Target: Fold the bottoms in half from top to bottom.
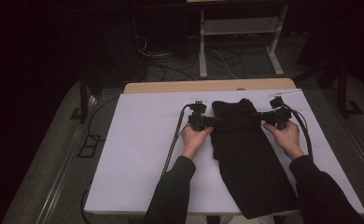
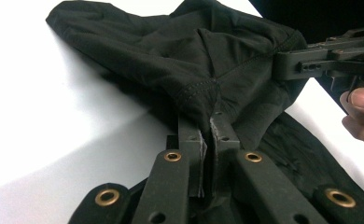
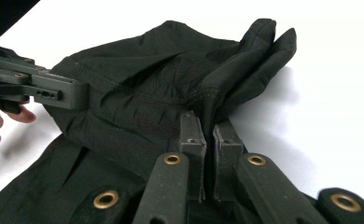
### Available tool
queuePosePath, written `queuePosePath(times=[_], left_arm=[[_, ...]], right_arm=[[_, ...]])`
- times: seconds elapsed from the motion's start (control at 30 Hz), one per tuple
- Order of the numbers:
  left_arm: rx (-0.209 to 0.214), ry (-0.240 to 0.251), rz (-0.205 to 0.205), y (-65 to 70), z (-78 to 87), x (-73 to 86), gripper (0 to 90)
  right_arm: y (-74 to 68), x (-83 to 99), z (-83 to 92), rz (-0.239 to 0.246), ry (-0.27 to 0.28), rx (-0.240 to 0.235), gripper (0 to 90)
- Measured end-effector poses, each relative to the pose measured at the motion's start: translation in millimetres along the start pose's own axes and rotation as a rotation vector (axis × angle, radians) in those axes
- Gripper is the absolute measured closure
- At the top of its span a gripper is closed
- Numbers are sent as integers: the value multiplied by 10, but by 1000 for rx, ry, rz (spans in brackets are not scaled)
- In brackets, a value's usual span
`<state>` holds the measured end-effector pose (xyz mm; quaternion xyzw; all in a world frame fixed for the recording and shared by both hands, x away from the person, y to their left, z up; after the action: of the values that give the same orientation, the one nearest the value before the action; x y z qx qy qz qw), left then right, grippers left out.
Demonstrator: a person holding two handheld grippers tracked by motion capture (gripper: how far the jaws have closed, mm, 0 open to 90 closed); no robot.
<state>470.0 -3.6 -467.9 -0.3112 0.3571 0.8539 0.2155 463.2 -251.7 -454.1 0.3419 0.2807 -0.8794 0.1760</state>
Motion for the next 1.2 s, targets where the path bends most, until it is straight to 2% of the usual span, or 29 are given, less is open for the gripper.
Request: queuePosePath(times=[0.23,0.5,0.8,1.2], left_arm=[[8,0,-32,93,62,8,850],[32,6,-37,169,139,35,850],[29,3,-72,277,245,40,850],[31,0,-79,410,338,131,849]], right_arm=[[-61,25,128,-15,25,-29,838],[-115,83,215,-20,36,-42,839],[-189,130,287,-13,39,-49,838],[-272,186,394,-2,39,-58,838]])
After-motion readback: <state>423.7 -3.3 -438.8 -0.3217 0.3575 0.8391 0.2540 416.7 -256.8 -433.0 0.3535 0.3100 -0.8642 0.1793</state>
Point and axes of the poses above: each handheld gripper's, and its own axes: z roughly backward along the jaws, x roughly out of its underside, y roughly to its right, the point moved 4 cm from there along -z, roughly forward along the jaws, and after that the axes turned 2 degrees about -x, right-handed, at the moved point
